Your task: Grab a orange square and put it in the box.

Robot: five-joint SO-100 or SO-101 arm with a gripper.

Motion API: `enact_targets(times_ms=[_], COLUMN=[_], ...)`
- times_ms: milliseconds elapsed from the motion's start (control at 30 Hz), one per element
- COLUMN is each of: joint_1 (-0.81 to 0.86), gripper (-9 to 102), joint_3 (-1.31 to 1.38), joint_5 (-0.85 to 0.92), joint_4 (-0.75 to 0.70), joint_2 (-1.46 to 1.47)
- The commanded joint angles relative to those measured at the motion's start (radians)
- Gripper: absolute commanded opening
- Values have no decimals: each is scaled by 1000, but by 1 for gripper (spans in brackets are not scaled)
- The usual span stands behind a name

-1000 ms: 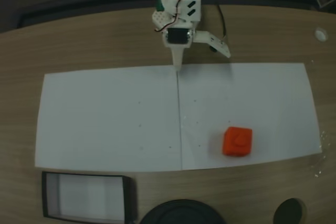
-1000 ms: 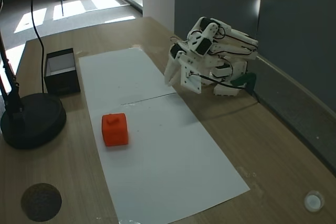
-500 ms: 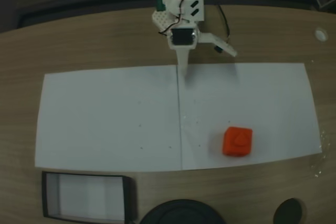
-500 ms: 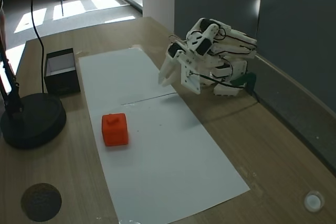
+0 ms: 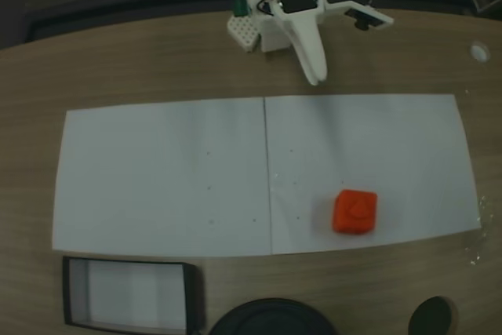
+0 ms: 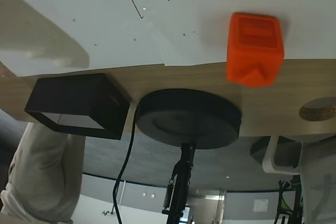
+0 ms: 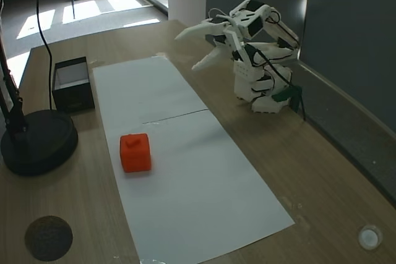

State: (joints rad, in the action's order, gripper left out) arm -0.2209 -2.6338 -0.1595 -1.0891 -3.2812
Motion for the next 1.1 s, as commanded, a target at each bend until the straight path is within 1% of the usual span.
enact_targets(times_ms=[0,133,300,400,533,733,1067], joint_1=[-25,-74,-80,-77,-75,-69,-106], gripper=[34,34,34,34,37,37,37], joint_3=[215,476,808,974,1124,1249,1404], joint_5=[6,94,103,103,103,103,100], joint_4=[-9,-66,-189,-239,-253,-252,-249], joint_2=[275,664,1109,1325,1555,1764,1925])
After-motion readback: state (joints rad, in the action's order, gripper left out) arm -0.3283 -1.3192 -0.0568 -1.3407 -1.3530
